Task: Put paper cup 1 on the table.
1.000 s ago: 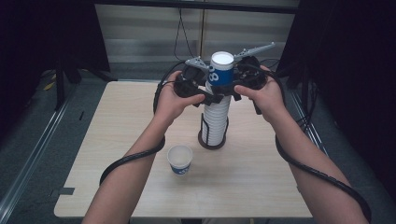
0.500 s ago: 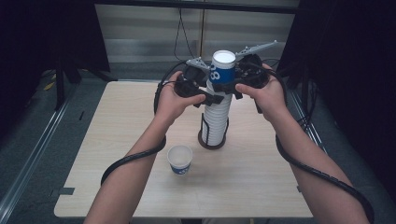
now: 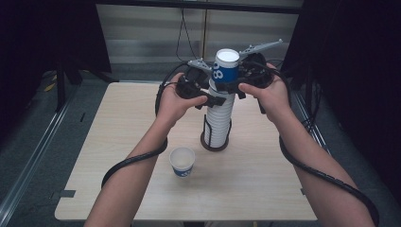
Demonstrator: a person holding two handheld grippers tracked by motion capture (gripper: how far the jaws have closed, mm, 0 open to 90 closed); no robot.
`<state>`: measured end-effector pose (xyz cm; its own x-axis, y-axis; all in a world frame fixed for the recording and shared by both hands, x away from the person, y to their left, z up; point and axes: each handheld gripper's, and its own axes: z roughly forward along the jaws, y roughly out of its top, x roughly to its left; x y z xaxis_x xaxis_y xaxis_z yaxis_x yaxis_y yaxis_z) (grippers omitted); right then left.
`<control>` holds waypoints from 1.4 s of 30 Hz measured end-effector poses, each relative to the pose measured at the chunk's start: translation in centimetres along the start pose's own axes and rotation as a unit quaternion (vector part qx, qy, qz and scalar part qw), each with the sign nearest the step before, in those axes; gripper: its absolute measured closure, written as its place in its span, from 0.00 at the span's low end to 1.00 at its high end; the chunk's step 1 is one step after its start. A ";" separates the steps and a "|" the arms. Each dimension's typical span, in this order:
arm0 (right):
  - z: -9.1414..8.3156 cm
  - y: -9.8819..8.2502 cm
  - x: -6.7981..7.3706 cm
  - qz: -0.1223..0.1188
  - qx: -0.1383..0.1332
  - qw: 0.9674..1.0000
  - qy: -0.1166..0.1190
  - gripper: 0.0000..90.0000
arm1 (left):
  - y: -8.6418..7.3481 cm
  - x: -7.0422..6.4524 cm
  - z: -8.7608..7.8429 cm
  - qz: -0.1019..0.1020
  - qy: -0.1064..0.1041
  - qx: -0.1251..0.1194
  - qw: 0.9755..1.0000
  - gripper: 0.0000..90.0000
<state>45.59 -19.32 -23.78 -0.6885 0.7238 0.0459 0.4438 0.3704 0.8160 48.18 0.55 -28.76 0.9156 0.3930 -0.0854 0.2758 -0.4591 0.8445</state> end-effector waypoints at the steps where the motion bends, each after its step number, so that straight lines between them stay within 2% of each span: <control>1: 0.0 0.0 0.0 0.000 0.000 1.000 0.000 0.21 | 0.0 0.0 0.0 0.002 0.000 0.001 1.000 0.21; 7: -0.9 0.5 -0.1 0.002 -0.010 1.000 0.004 0.23 | 0.2 -0.2 0.1 0.005 0.000 0.005 1.000 0.20; 15: -1.5 0.7 -0.3 0.004 0.003 1.000 0.010 0.23 | 0.2 -0.4 0.2 0.010 -0.002 0.005 1.000 0.20; 19: -1.8 1.0 -0.4 0.010 -0.002 1.000 0.014 0.23 | 0.2 -0.3 0.1 0.007 -0.002 0.007 1.000 0.20; 28: -2.5 2.3 -0.2 0.001 0.004 1.000 0.014 0.23 | 0.0 -0.1 0.0 -0.004 -0.003 0.001 1.000 0.21; 34: -3.1 2.9 -0.1 -0.001 0.005 1.000 0.014 0.23 | 0.1 -0.1 -0.1 -0.002 -0.003 0.010 1.000 0.21; 42: -3.6 3.2 -0.2 0.002 -0.001 1.000 0.014 0.23 | 0.0 -0.2 0.0 -0.004 -0.004 0.006 1.000 0.22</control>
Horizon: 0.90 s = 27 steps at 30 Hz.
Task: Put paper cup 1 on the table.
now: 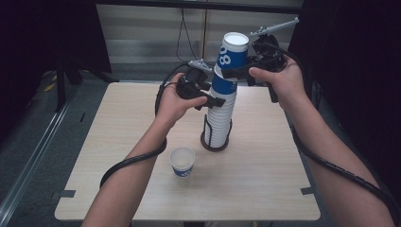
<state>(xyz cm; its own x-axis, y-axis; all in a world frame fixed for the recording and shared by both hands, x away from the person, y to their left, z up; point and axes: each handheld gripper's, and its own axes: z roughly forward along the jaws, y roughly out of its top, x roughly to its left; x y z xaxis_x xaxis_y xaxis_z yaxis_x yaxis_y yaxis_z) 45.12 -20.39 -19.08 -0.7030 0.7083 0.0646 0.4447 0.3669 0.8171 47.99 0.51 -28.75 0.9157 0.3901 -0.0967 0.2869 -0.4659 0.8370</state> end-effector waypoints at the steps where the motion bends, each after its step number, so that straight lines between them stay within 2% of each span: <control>1: -0.1 0.1 0.0 -0.001 -0.001 1.000 -0.002 0.23 | 0.0 0.0 0.0 0.000 0.000 -0.001 1.000 0.22; 9: -1.0 0.5 -0.1 0.000 -0.011 1.000 -0.004 0.22 | 0.0 -0.1 0.0 -0.002 -0.001 0.002 1.000 0.23; 27: -2.6 0.0 -0.6 0.008 -0.036 0.999 0.001 0.22 | -0.8 -0.1 0.0 0.000 -0.003 0.015 1.000 0.25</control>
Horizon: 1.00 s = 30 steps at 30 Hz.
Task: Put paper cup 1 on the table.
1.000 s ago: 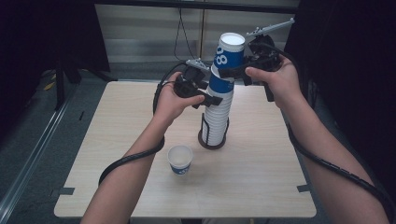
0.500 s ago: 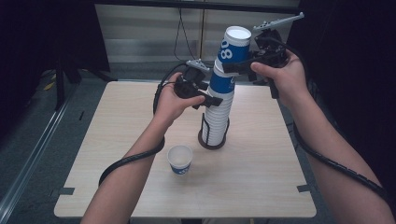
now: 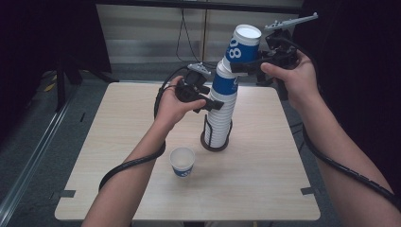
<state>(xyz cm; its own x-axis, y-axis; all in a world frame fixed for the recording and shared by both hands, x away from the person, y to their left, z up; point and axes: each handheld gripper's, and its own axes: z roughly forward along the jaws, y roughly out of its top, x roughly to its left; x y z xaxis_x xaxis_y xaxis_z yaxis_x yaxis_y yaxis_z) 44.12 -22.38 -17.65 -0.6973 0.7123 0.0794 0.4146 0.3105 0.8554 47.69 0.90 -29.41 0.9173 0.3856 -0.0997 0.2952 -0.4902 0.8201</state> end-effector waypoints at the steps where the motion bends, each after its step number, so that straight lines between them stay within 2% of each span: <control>1: -0.3 -0.2 -0.1 0.001 -0.004 1.000 -0.001 0.22 | -0.1 -0.1 0.0 0.001 0.003 0.004 1.000 0.24; 11: -2.4 -1.6 -0.8 0.006 -0.016 1.000 -0.001 0.22 | -0.7 -0.1 -0.6 0.005 0.005 0.009 1.000 0.22; 19: -3.7 -3.1 -1.2 0.001 -0.007 1.000 -0.002 0.22 | -1.3 -0.2 -0.8 0.004 0.007 0.013 1.000 0.22; 24: -4.1 -3.9 -1.4 0.000 -0.008 1.000 -0.002 0.22 | -1.6 -0.3 -0.7 0.002 0.004 0.016 1.000 0.21; 30: -4.1 -5.4 -1.5 -0.005 0.004 1.000 0.002 0.22 | -2.1 -0.4 -0.6 0.002 0.000 0.023 1.000 0.21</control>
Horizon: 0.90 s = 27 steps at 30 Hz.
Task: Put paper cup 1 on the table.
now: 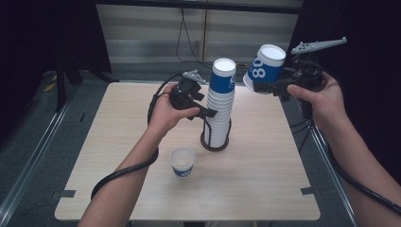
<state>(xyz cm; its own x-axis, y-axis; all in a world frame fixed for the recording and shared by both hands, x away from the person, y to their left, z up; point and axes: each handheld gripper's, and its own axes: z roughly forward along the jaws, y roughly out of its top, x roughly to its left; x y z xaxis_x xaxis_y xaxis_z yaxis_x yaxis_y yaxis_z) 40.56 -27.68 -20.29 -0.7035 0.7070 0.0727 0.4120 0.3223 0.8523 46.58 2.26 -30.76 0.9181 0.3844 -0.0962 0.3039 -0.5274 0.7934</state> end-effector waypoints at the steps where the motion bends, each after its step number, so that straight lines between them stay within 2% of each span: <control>1: 0.1 -0.2 0.0 0.000 0.002 1.000 0.002 0.22 | -0.1 0.0 0.0 0.002 -0.002 -0.001 1.000 0.21; 11: 1.2 -3.0 -0.3 -0.005 0.020 1.000 0.010 0.22 | -0.7 -0.2 -0.2 0.005 -0.003 0.005 1.000 0.21; 13: 1.3 -3.4 -0.3 -0.006 0.023 1.000 0.011 0.22 | -0.8 -0.5 -0.2 0.010 -0.006 0.007 1.000 0.21; 21: 2.2 -4.7 0.0 -0.021 0.045 0.999 0.015 0.22 | -1.3 -0.7 0.0 0.009 -0.011 0.011 1.000 0.20; 27: 2.9 -5.7 0.1 -0.025 0.051 0.998 0.025 0.22 | -1.7 -0.7 0.1 0.010 -0.014 0.014 1.000 0.20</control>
<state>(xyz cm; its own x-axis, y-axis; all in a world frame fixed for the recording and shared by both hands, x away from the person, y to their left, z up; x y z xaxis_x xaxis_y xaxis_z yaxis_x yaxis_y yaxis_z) 39.76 -27.63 -26.64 -0.7510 0.6577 0.0590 0.4305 0.4199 0.7990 45.43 2.79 -32.06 0.9310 0.3519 -0.0975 0.2915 -0.5557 0.7786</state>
